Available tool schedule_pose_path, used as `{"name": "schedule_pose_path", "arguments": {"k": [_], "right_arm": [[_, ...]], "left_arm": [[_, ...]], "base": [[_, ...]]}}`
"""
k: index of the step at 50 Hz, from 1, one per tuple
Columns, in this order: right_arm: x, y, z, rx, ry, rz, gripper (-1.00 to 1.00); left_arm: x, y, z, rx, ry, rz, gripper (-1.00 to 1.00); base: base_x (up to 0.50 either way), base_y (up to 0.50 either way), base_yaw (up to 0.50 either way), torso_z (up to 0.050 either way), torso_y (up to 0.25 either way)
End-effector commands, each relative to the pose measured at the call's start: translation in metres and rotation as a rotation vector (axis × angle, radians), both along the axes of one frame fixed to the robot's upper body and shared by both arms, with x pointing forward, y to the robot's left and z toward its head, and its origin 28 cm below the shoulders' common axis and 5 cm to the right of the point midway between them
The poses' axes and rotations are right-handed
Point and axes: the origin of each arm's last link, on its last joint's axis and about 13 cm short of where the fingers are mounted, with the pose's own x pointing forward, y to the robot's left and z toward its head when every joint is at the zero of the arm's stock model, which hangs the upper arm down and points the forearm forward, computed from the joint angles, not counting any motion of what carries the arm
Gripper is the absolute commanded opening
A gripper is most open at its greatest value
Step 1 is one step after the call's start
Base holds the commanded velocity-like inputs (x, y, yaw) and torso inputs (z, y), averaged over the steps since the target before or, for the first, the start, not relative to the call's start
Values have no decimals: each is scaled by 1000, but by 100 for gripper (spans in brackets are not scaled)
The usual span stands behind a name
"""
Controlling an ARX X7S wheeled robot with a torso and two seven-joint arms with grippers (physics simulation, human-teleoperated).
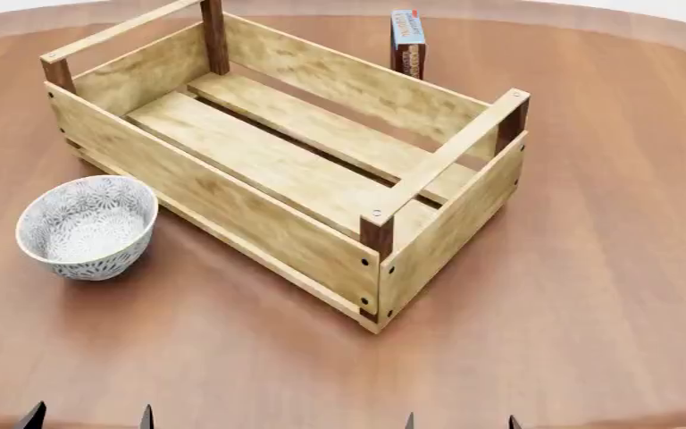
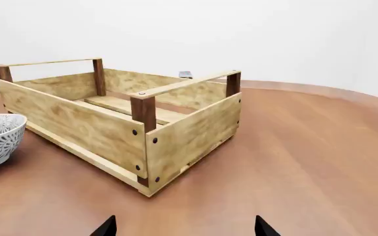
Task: Pick up the salad dressing and put it in the tray.
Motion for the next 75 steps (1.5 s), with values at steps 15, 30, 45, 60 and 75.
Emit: {"name": "schedule_pose_path", "arguments": {"k": [15,30,45,60,75], "right_arm": [[0,1,-1,5,-4,12,100],[0,1,-1,-14,-17,19,100],[0,1,-1,-12,-19,17,100],[0,3,-4,-37,-8,13,100],[15,-17,82,1,-164,-169,100]], "left_arm": [[0,1,1,-7,-14,13,100],[2,1,0,-9,-5,22,100],[2,1,-2,3,2,21,100],[3,1,-4,25,17,16,100],[11,7,82,5,-150,77,100]], "base": [[0,0,0,0,0],[0,338,0,0,0],[0,500,0,0,0],[0,264,0,0,0],[422,0,0,0,0]]}}
